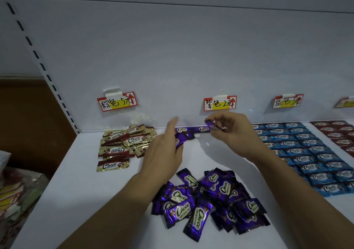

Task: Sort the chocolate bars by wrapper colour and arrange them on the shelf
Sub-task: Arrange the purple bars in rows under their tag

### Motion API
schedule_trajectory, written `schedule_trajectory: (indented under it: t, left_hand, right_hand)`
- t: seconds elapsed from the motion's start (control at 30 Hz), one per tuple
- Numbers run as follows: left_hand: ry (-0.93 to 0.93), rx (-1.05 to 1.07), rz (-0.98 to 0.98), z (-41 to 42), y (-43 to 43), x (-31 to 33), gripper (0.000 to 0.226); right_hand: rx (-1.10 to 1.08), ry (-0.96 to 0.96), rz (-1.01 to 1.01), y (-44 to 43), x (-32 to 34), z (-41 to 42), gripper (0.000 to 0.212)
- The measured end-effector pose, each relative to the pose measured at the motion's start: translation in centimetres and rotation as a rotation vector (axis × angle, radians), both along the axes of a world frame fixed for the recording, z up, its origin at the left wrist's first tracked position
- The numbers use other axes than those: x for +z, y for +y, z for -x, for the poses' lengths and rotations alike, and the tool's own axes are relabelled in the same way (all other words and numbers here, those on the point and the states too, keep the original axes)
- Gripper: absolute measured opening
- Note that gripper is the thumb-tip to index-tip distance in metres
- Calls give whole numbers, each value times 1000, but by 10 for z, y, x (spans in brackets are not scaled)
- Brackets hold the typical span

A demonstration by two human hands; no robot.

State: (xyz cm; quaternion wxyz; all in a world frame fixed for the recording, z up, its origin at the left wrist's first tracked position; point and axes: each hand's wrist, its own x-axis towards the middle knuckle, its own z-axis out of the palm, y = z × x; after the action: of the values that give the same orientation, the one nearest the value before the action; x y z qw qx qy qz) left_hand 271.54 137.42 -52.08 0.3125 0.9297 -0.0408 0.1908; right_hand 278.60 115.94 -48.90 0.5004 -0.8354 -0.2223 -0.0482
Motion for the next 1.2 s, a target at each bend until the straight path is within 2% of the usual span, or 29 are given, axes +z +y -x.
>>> schedule_trajectory:
  t: [0.13,0.3,0.53,0.63,1.0,1.2]
  left_hand:
    - [-24,-12,-162,0,-1,2,39]
    - [22,-1,-242,0,-2,0,45]
    - [67,-10,-366,0,-6,-4,53]
    - [83,-20,-400,0,-7,-6,57]
    - [127,7,-450,-1,-10,-3,63]
    - [121,-1,-460,-2,-9,-5,62]
  right_hand:
    - [-85,0,75,0,-3,-1,14]
    - [-179,44,194,3,-11,0,18]
    - [-141,-113,433,7,-14,3,10]
    - [-106,-105,525,4,-9,5,7]
    - [-246,-191,500,17,-31,0,16]
    - [-254,-228,491,21,-36,0,18]
